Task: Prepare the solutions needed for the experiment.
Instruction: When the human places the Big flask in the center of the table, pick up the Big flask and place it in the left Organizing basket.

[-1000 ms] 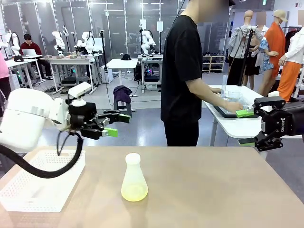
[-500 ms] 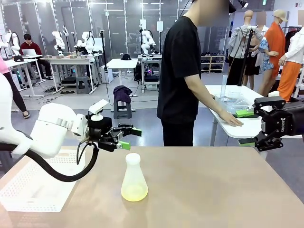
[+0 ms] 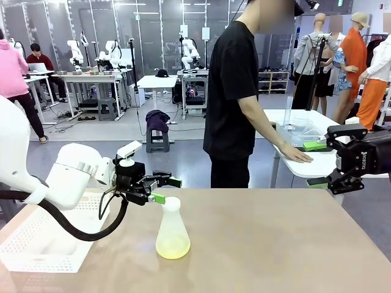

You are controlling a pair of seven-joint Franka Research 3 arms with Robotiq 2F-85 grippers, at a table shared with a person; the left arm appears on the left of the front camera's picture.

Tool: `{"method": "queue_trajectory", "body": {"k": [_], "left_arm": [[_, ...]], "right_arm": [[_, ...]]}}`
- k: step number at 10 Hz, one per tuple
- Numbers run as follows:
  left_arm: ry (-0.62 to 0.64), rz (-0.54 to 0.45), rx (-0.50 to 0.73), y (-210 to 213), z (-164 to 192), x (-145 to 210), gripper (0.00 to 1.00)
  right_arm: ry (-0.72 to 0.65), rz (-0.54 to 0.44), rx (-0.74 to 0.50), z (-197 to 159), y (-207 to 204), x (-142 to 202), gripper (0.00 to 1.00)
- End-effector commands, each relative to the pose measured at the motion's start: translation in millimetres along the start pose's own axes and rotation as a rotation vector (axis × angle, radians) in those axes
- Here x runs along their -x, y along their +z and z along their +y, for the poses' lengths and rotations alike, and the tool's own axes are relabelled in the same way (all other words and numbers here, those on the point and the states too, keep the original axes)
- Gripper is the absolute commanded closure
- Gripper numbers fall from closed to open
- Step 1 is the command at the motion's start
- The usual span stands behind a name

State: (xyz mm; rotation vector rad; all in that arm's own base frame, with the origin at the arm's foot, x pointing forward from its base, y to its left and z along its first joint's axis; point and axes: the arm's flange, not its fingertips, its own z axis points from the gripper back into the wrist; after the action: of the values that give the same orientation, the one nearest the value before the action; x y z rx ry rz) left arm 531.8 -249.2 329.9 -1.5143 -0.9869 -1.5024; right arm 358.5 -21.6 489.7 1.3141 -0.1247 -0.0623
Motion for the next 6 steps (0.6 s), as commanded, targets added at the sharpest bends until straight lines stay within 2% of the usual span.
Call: {"method": "queue_trajectory", "body": {"k": [1, 6], "left_arm": [[0.015, -0.012, 0.028, 5.8, 8.9, 3.3, 0.00], [0.058, 0.022, 0.077, 2.5, 7.9, 32.5, 0.00]], "right_arm": [[0.002, -0.002, -0.008, 0.2, 0.3, -0.2, 0.00], [0.002, -0.002, -0.008, 0.2, 0.3, -0.2, 0.00]]}}
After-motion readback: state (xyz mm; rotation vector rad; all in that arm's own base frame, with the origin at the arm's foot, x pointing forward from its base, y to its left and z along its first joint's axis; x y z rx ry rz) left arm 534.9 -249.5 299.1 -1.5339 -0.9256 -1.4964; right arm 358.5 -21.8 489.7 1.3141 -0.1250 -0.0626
